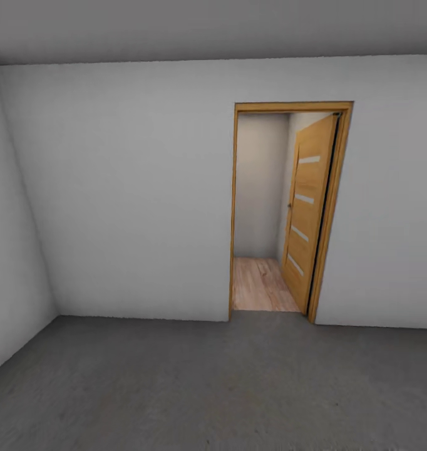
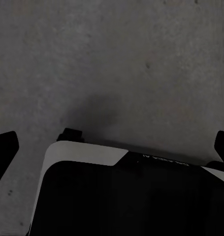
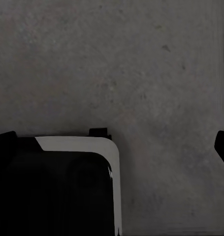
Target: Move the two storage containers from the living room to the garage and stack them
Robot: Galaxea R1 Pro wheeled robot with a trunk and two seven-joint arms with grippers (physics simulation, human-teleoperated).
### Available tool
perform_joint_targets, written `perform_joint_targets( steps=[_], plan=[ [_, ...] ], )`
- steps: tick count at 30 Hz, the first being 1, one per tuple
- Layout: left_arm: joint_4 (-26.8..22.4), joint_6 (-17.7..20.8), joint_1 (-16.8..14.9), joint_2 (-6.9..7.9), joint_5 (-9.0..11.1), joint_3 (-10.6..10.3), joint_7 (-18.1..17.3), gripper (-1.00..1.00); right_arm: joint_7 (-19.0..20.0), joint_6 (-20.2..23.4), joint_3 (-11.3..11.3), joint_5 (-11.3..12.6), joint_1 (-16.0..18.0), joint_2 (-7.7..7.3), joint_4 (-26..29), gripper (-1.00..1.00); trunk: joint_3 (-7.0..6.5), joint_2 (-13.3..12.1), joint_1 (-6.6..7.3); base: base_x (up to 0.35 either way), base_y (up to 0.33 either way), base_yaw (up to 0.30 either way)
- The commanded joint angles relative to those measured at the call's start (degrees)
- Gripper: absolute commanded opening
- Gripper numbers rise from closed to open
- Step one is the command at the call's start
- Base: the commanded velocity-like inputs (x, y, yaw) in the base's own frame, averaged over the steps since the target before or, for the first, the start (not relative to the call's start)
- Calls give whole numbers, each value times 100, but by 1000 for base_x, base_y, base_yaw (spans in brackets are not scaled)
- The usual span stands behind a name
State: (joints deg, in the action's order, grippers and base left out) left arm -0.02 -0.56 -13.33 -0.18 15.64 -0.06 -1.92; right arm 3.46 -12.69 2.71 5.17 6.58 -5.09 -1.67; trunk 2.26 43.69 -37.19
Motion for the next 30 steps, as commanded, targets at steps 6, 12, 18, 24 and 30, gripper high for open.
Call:
perform_joint_targets(
  steps=[6, 12, 18, 24, 30],
  plan=[
    [2, -6, -3, 1, 44, -3, -19, 100, 32, -32, 28, 55, 10, -1, -18, 100, 10, 8, -1, 0, 0, -293],
    [2, -6, -3, 1, 44, -3, -19, 100, 32, -32, 28, 55, 10, -1, -18, 100, 10, 8, -1, 0, 0, -293],
    [1, -10, -3, 1, 49, -3, -19, 100, 32, -32, 28, 54, 10, -1, -18, 100, 10, 8, -1, 0, 0, -293],
    [0, -10, -3, 1, 52, -3, -19, 100, 32, -32, 28, 54, 10, -1, -18, 100, 10, 8, -1, 0, 0, -293],
    [0, -13, -3, 1, 53, -3, -19, 100, 32, -32, 28, 54, 10, -1, -18, 100, 10, 8, -1, 0, 0, -293]
  ],
)
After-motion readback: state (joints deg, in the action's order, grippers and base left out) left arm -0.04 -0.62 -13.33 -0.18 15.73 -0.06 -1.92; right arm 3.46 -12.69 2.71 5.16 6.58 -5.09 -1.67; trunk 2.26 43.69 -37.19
